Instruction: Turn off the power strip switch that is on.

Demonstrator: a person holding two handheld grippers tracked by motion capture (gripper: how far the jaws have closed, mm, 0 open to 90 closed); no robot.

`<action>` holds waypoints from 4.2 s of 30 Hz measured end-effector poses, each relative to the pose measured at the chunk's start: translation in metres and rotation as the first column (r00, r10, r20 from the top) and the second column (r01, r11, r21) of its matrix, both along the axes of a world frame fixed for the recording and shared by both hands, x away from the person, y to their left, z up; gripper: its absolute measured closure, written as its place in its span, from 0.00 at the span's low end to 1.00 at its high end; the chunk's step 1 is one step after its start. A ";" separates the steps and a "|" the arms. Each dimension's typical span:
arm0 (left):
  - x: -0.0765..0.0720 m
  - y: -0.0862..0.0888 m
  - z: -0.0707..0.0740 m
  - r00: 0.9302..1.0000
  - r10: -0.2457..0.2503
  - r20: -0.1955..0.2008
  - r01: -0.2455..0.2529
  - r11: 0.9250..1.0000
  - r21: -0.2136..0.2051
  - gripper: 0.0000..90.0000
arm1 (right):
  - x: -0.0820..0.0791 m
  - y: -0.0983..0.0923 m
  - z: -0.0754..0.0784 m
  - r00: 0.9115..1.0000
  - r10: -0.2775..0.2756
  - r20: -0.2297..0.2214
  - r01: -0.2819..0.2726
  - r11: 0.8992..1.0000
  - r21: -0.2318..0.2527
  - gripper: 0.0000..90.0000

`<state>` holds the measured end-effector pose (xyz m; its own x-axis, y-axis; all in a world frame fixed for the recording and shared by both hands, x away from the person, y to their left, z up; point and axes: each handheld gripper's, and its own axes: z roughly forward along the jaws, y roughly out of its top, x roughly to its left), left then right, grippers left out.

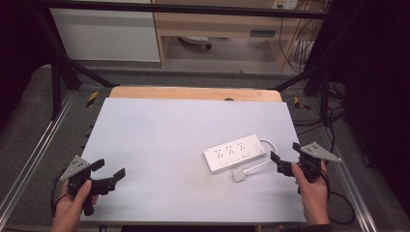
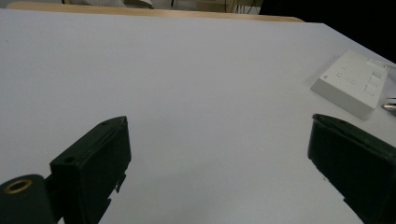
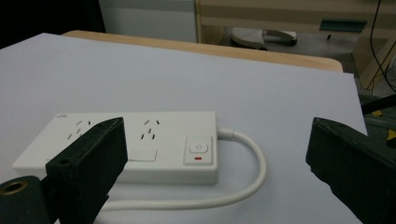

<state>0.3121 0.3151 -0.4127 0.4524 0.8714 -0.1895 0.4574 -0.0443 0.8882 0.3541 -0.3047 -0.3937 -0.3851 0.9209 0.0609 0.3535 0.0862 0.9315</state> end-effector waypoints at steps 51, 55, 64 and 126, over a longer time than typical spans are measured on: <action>0.000 0.001 -0.001 1.000 0.004 0.000 -0.004 1.000 -0.002 0.07 | 0.021 0.040 0.034 0.995 0.057 0.087 -0.053 0.998 -0.045 0.62; 0.000 0.000 -0.001 1.000 0.005 -0.003 -0.005 1.000 -0.003 0.07 | 0.023 0.044 0.033 0.994 0.074 0.081 -0.069 0.996 -0.062 0.72; 0.000 0.001 -0.001 1.000 0.003 0.001 -0.003 1.000 -0.001 0.07 | 0.025 0.053 0.031 0.989 0.118 0.089 -0.110 0.990 -0.089 0.90; -0.001 0.001 0.000 1.000 0.008 0.016 -0.008 1.000 -0.007 0.07 | 0.038 0.068 -0.007 0.989 0.148 -0.030 -0.151 0.981 -0.122 1.00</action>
